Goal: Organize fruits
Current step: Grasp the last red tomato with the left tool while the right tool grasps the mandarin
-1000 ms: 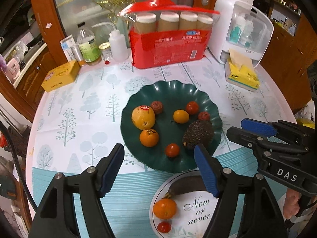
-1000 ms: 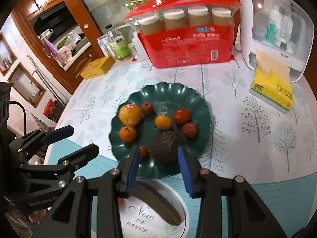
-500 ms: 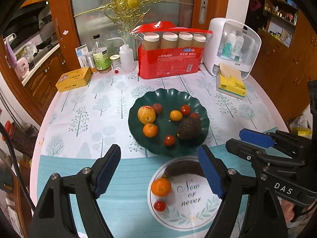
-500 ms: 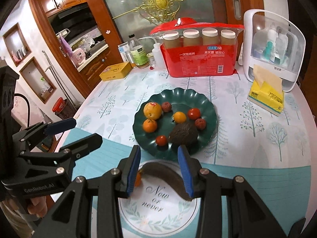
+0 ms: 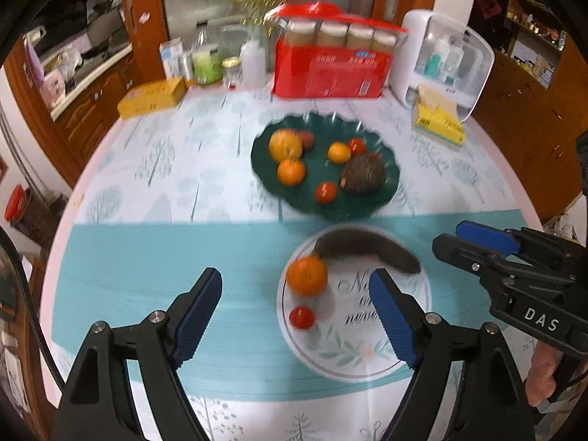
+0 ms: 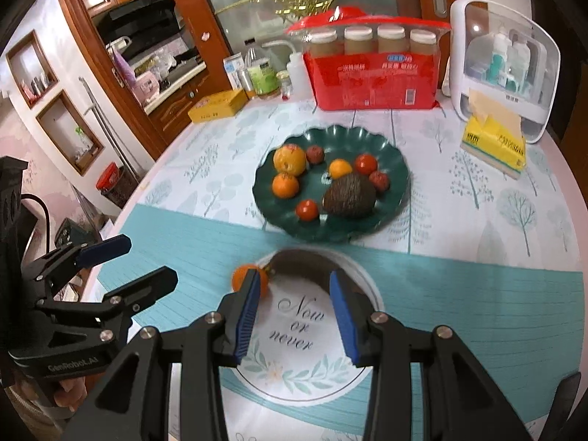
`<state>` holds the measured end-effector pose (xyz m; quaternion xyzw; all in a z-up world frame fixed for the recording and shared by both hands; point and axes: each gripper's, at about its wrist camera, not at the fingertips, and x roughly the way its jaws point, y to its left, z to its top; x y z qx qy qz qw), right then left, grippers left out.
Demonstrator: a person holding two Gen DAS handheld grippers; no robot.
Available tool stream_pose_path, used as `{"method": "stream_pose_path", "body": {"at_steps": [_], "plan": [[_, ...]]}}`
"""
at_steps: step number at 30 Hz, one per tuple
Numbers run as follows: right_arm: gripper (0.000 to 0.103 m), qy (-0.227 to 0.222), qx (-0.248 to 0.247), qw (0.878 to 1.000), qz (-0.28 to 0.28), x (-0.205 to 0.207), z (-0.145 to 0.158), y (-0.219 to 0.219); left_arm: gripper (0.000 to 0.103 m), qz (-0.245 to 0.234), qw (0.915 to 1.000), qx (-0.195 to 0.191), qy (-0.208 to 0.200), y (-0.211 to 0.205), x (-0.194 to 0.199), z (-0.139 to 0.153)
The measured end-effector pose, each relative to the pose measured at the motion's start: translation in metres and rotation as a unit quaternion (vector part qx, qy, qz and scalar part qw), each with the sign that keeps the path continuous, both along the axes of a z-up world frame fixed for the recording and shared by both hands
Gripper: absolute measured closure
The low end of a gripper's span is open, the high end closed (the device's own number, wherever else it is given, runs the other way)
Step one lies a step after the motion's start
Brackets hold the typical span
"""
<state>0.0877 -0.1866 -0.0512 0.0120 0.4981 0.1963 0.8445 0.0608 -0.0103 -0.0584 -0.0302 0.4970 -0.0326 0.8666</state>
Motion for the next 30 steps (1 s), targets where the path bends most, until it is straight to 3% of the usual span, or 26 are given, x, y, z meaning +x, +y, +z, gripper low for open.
{"method": "stream_pose_path", "body": {"at_steps": [9, 17, 22, 30], "plan": [[0.063, 0.027, -0.03, 0.999, 0.01, -0.015, -0.048, 0.02, 0.022, 0.029, 0.998, -0.011, 0.054, 0.013, -0.018, -0.069], [0.063, 0.049, -0.029, 0.998, 0.011, -0.011, -0.073, 0.031, 0.023, 0.037, 0.9968, -0.028, 0.065, 0.014, -0.014, -0.109], [0.063, 0.063, -0.02, 0.998, 0.006, -0.002, -0.086, 0.037, 0.035, 0.042, 0.9953, -0.054, 0.069, 0.015, -0.005, -0.125], [0.063, 0.074, -0.001, 0.997, 0.01, 0.015, -0.096, 0.052, 0.065, 0.016, 0.9946, -0.083, 0.061, 0.004, 0.004, -0.133]]}}
